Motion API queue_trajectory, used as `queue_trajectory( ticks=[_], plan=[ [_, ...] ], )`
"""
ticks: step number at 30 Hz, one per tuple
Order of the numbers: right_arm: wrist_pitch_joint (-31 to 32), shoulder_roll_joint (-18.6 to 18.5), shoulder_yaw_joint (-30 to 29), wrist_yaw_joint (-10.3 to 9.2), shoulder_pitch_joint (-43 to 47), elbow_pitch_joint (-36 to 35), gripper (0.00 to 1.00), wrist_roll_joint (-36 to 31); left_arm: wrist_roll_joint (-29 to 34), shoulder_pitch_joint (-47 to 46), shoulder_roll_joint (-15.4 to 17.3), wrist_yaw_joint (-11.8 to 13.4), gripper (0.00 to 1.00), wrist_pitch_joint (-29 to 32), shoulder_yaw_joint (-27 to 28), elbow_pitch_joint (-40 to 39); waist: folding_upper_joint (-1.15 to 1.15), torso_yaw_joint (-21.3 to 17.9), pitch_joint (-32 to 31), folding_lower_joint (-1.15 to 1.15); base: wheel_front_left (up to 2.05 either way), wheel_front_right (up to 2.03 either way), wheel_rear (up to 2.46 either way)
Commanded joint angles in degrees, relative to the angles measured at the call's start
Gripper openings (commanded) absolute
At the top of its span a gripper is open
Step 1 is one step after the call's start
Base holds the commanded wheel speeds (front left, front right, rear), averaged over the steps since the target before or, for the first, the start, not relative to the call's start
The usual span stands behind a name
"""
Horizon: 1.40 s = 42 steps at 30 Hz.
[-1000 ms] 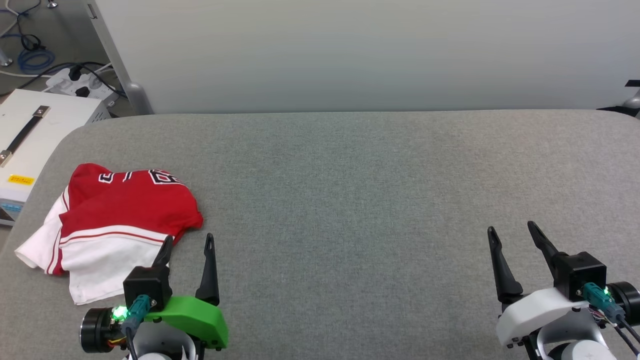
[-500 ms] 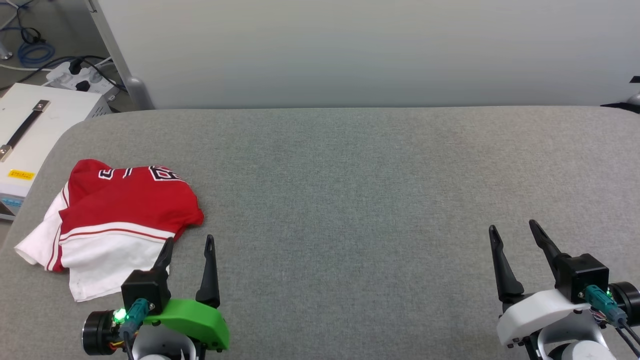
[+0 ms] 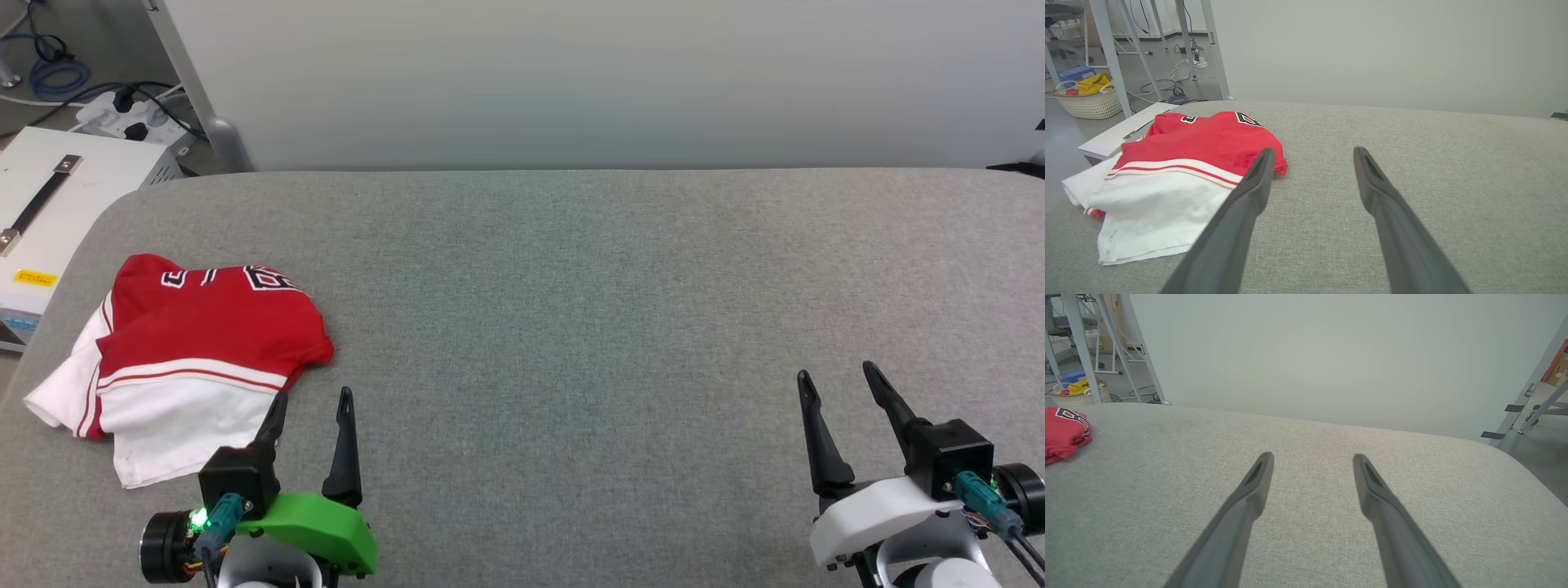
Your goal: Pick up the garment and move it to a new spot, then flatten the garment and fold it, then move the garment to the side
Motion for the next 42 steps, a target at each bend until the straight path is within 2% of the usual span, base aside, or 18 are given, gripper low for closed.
queue_trajectory(
  ticks=[1,42],
  plan=[
    [-0.7,-0.1,-0.1,-0.02,-0.7,-0.2,1.00,0.1,-0.9,-0.6,-0.2,-0.5,1.00,-0.6,-0.1,-0.1,0.00,0.0,0.0,0.00,0.00,0.00,0.00],
    [-5.6,-0.1,-0.4,-0.04,-0.3,4.7,1.00,-0.2,-5.1,0.0,-0.3,-1.9,1.00,-5.7,-1.3,4.5,0.00,0.0,-0.4,0.00,0.00,0.00,0.00]
  ],
)
